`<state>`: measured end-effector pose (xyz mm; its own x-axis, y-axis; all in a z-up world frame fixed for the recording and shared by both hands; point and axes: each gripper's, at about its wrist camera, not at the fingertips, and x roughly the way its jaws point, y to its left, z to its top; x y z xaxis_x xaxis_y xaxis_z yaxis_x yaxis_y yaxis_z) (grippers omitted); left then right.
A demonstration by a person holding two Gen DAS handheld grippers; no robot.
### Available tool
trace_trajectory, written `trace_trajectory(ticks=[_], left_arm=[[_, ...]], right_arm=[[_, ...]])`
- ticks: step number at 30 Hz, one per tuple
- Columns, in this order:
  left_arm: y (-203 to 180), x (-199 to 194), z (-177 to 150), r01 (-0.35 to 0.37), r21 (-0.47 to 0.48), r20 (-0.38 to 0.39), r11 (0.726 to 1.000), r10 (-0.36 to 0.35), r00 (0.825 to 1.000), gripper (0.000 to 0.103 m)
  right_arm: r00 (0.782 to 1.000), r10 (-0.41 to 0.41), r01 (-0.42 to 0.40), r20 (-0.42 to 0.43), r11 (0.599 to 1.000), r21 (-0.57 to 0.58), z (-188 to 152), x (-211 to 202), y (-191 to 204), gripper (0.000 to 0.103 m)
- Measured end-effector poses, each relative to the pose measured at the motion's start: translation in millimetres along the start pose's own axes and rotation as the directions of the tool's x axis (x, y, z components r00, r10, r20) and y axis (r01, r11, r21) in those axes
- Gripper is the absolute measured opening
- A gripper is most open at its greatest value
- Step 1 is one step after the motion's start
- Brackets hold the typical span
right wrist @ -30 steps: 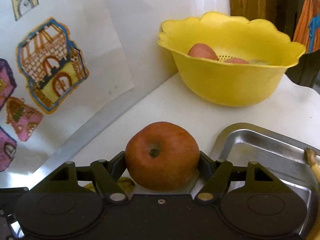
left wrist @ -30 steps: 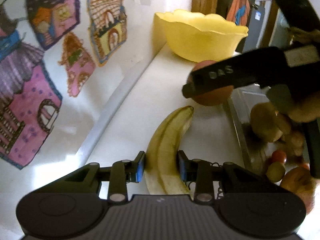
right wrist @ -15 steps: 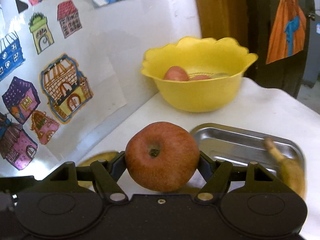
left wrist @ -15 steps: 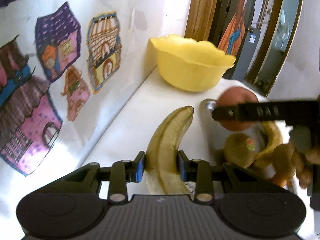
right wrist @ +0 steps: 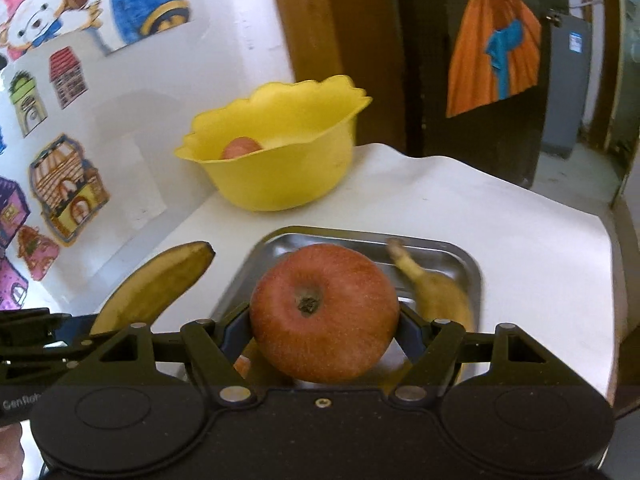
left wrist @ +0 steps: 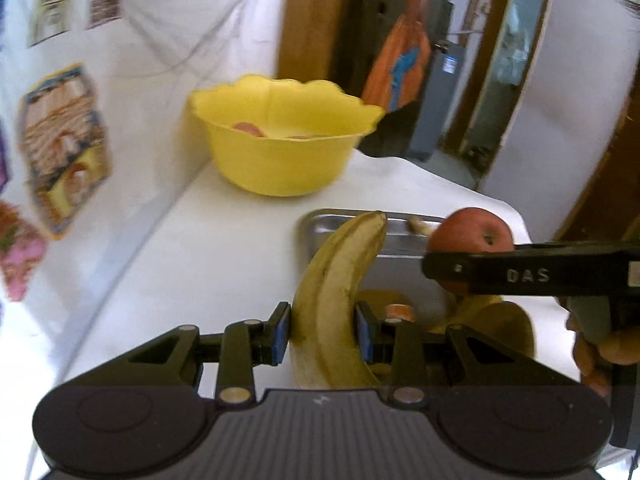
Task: Organize fruits
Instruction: 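Carry the banana and red apple in both tools over the steel tray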
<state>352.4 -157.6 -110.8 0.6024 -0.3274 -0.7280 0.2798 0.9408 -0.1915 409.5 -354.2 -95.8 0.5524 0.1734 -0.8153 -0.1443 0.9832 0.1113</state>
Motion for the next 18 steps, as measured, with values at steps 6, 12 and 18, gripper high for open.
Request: trace_trajectory(ticks=[6, 12, 18], left_arm=[[-21.2, 14.4, 3.2, 0.017, 0.027, -0.01, 0.999, -0.017, 1.0, 0.037], [-31.6, 22.3, 0.7, 0.019, 0.031, -0.02, 0.999, -0.018, 1.0, 0.037], [-37.4, 25.2, 1.3, 0.006, 0.034, -0.01, 0.999, -0.006, 1.0, 0.037]], right_arm=[[1.0, -0.004, 0.004, -0.005, 1.0, 0.013, 1.0, 2.9, -16.7, 0.075], [1.0, 0.009, -0.009, -0.007, 1.0, -0.017, 0.7, 5.9, -22.1, 0.075], [1.0, 0.011, -0.012, -0.008, 0.997, -0.074, 0.2, 9.1, -19.6, 0.075]])
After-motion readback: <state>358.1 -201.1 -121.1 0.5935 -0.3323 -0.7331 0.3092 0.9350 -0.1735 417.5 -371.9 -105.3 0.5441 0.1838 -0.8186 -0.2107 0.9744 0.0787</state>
